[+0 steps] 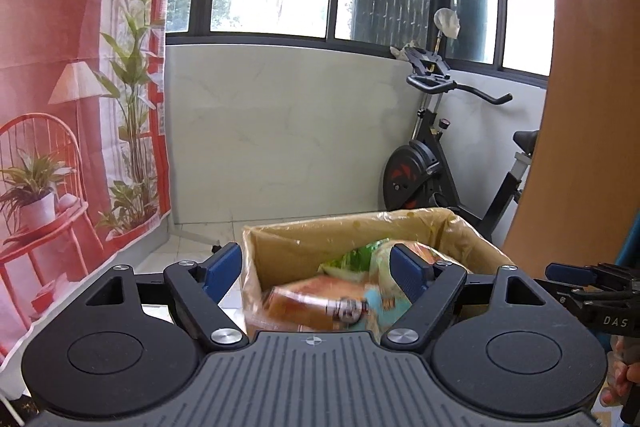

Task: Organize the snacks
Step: 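Lower both tools to the table and grasp the yellow packet with right tool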

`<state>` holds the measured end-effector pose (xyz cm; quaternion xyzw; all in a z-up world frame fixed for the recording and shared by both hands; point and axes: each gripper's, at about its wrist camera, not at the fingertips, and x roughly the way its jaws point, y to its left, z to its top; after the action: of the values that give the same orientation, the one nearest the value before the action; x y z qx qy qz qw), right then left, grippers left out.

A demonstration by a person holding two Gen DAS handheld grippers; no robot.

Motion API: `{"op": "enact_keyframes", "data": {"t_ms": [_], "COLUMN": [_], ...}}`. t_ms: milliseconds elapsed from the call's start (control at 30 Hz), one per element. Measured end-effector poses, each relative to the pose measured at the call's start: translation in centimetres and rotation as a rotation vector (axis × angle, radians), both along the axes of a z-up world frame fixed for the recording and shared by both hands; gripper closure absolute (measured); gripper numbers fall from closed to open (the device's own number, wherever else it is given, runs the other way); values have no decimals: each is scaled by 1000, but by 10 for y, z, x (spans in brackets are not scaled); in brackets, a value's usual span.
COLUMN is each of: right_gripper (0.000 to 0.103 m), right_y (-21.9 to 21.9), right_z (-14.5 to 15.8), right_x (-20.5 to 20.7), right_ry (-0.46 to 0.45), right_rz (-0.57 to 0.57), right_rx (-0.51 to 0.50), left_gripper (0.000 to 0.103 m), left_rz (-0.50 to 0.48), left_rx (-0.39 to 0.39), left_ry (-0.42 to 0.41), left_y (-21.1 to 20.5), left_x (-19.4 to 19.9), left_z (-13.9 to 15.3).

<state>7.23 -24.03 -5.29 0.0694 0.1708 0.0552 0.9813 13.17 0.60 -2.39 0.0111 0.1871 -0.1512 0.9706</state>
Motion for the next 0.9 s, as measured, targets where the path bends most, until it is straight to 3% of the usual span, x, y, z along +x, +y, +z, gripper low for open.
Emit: {"op": "enact_keyframes", "data": {"t_ms": [167, 300, 433, 600, 900], "right_gripper": [42, 42, 42, 42, 42], "right_y": [15, 24, 29, 32, 27], "right_z": [-11, -22, -35, -53, -96], "right_x": [-19, -20, -25, -37, -42], "right_ry": [-7, 27, 34, 37, 114], "right_rz": [37, 66, 74, 82, 73], "right_rx": [-43, -44, -27, -42, -36], "left_gripper": [22, 39, 39, 39, 39], "left_rz": [-17, -21, -2, 17, 85], "left_rx": [16, 21, -31, -15, -30], "left_ry": [8, 42, 66, 50, 202], "left_y": [11, 14, 20, 23, 41], "left_x": [-18, -17, -25, -48, -46], "left_z": [-14, -23, -34, -59, -116]}}
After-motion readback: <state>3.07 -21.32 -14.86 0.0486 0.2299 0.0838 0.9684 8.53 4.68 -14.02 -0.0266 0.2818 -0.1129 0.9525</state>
